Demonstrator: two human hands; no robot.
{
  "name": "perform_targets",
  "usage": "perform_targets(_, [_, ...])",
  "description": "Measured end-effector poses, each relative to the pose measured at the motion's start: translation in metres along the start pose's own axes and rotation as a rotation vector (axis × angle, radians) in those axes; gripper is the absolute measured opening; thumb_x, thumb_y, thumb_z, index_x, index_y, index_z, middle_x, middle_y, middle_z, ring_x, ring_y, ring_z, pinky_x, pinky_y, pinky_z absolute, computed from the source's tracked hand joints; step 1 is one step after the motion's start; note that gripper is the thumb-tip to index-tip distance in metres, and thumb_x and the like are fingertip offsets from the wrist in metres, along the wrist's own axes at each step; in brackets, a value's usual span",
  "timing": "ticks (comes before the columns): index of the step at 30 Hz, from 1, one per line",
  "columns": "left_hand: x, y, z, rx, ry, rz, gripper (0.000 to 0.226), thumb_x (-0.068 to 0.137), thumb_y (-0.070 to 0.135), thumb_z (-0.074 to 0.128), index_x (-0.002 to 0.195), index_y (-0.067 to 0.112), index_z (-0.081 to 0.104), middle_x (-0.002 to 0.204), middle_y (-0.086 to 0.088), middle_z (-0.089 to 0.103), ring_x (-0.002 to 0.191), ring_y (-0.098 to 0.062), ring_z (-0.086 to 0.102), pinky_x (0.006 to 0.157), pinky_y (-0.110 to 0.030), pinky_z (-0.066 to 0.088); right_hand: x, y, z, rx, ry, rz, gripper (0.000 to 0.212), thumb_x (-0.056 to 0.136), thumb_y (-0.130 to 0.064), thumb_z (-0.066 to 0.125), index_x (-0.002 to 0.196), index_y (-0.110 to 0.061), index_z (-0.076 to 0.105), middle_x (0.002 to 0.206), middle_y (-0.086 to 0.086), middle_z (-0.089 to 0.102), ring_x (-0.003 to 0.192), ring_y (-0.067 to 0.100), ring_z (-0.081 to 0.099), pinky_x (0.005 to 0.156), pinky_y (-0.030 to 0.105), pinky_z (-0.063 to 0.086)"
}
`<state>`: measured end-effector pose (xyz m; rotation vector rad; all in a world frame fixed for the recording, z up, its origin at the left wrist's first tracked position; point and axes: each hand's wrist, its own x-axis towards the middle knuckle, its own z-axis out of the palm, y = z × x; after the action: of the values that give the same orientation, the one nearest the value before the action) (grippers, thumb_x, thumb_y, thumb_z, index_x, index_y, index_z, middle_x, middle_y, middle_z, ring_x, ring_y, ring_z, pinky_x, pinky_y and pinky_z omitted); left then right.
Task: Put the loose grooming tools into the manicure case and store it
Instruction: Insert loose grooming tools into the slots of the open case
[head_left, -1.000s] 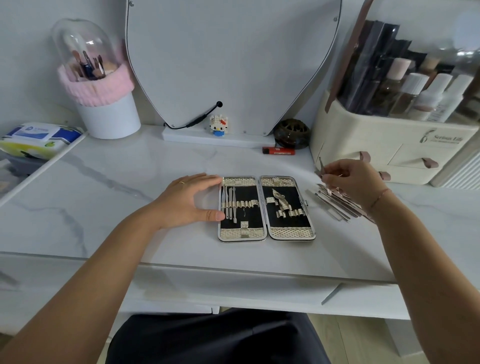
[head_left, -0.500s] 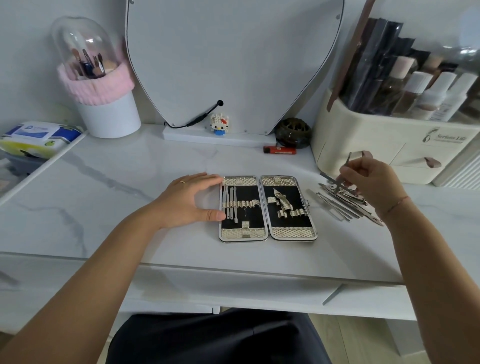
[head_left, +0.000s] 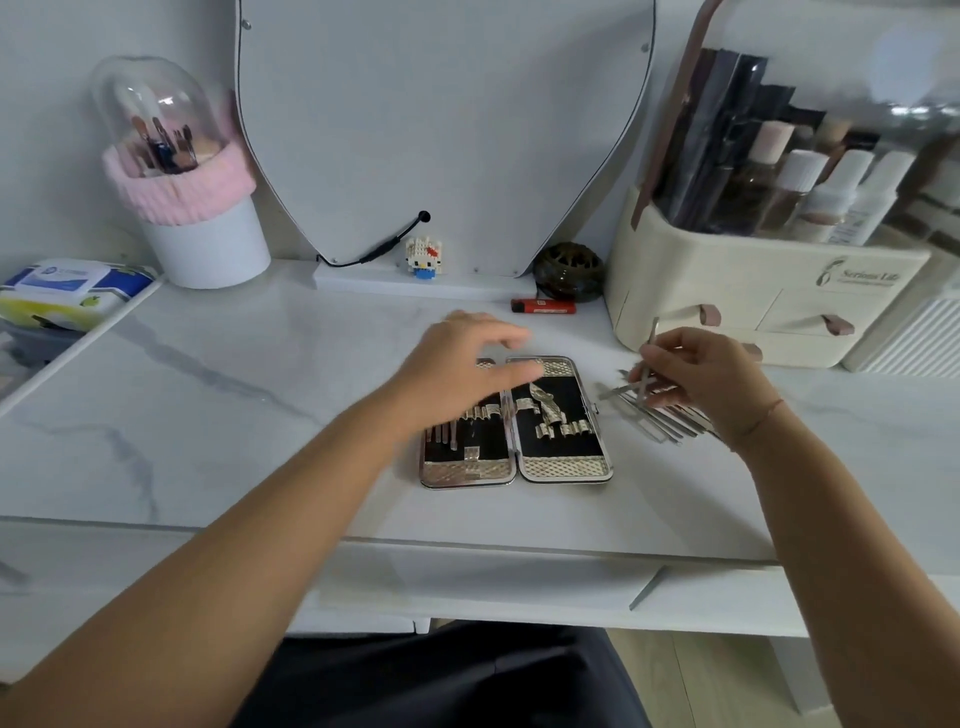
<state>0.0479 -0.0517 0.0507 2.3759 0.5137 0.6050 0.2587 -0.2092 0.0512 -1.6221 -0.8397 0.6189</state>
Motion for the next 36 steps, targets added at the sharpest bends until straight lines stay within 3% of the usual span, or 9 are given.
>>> perform_targets(6, [0.046,0.038,0.059,0.045,-0.213,-0.026,0.043,0.077,0.048,0.068,0.113,0.024,0.066,0.102,0.008,0.068,0.093,-0.010,0.060,0.084,-0.030,0.048,-0.003,-0.001,0.001,0.083,0.007,-0.014,0.011,0.091,-0.007,0.056,0.083,-0.001,0.059,0.071,0.012,0.071,0.060,0.021,0.068,0.057,0.028,0.059])
perform_targets(11, [0.060,0.040,0.071,0.034,-0.187,-0.048,0.023,0.074,0.042,0.073,0.093,0.029,0.072,0.087,0.009,0.070,0.080,-0.009,0.063,0.079,-0.038,0.054,-0.001,0.002,-0.005,0.143,0.030,-0.007,0.010,0.090,-0.008,0.058,0.083,-0.001,0.058,0.067,0.008,0.072,0.062,0.023,0.069,0.065,0.035,0.059])
perform_targets(16, [0.060,0.046,0.078,-0.075,-0.225,-0.080,0.023,0.076,0.031,0.075,0.095,0.020,0.073,0.089,0.004,0.072,0.083,-0.008,0.066,0.083,-0.036,0.054,0.000,0.007,-0.010,0.169,0.045,0.005,0.011,0.090,-0.008,0.058,0.083,0.000,0.057,0.067,0.008,0.072,0.062,0.024,0.069,0.067,0.038,0.058])
perform_targets(21, [0.060,0.046,0.084,-0.078,-0.153,-0.110,0.024,0.077,0.035,0.073,0.096,0.021,0.072,0.091,0.003,0.071,0.086,-0.009,0.064,0.082,-0.034,0.053,0.002,0.010,-0.013,0.164,0.072,-0.002,0.012,0.090,-0.008,0.058,0.078,-0.006,0.057,0.071,0.010,0.071,0.063,0.023,0.068,0.063,0.032,0.059])
perform_targets(26, [0.047,0.038,0.057,0.026,-0.063,-0.068,0.030,0.080,0.040,0.068,0.104,0.023,0.068,0.101,0.010,0.067,0.091,-0.003,0.059,0.083,-0.023,0.048,0.002,0.009,-0.011,0.103,0.070,-0.039,0.008,0.087,-0.006,0.061,0.079,-0.006,0.061,0.071,0.007,0.068,0.056,0.007,0.062,0.051,0.017,0.051])
perform_targets(29, [0.025,0.014,0.024,0.105,-0.015,-0.059,0.041,0.079,0.049,0.064,0.113,0.026,0.064,0.116,0.013,0.060,0.109,-0.003,0.050,0.092,-0.025,0.038,0.001,0.000,0.005,0.091,-0.017,-0.044,0.007,0.087,-0.006,0.062,0.091,-0.001,0.062,0.069,0.007,0.067,0.055,0.008,0.061,0.051,0.018,0.052])
perform_targets(32, [-0.007,-0.021,-0.006,0.145,-0.036,-0.118,0.073,0.070,0.067,0.053,0.131,0.028,0.050,0.138,0.011,0.045,0.129,-0.006,0.035,0.110,-0.036,0.029,0.002,-0.014,0.034,0.080,-0.129,-0.029,0.024,0.084,-0.007,0.063,0.108,-0.008,0.056,0.074,0.011,0.069,0.058,0.012,0.065,0.053,0.022,0.055])
perform_targets(36, [-0.048,-0.058,-0.023,0.145,-0.082,-0.212,0.109,0.059,0.090,0.038,0.145,0.024,0.028,0.152,0.004,0.027,0.140,-0.009,0.021,0.115,-0.029,0.016,0.012,-0.023,0.081,0.030,-0.241,-0.037,0.033,0.085,-0.005,0.064,0.116,-0.009,0.052,0.077,0.017,0.067,0.061,0.017,0.063,0.054,0.026,0.057])
